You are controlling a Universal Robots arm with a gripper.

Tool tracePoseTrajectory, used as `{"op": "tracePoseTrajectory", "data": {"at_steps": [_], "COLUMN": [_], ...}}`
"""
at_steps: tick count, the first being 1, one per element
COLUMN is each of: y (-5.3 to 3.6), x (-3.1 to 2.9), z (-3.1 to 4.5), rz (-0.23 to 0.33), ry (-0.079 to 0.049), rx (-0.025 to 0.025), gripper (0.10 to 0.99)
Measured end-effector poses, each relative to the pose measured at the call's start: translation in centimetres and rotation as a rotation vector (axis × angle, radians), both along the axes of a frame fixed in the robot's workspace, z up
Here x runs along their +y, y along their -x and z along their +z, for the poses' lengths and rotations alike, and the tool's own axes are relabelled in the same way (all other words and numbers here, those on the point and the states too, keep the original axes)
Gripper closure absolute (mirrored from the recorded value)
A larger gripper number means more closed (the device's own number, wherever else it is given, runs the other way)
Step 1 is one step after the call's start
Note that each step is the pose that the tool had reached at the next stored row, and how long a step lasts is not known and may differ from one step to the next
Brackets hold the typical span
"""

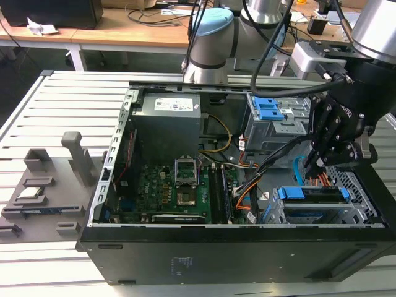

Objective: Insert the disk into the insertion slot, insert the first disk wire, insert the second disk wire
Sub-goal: 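Insert the second disk wire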

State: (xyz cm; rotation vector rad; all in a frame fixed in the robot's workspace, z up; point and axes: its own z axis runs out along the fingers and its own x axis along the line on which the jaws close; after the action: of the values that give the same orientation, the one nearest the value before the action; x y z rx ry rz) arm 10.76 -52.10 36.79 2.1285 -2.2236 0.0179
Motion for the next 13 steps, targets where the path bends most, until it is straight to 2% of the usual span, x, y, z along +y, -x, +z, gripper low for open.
{"op": "tracePoseTrajectory", "data": {"at_steps": [2,3,4,5,6,8,13], "y": [0.01,0.01,0.00,0.00,0.00,-0.04,-0.72], "x": [-0.16,-0.42,-1.15,-1.66,-1.82,-2.02,-2.05], "z": [-0.01,0.00,-0.23,-0.57,-0.65,-0.80,-1.60], "rz": [0.000,0.000,0.000,0.000,0.000,0.001,0.003], "ry": [0.000,0.000,-0.001,-0.011,-0.021,-0.040,-0.042], "rx": [0.0000,0.0000,-0.0001,0.0000,0.0000,0.0000,0.0003], "gripper": [0.925,0.925,0.925,0.925,0.925,0.925,0.925]}}
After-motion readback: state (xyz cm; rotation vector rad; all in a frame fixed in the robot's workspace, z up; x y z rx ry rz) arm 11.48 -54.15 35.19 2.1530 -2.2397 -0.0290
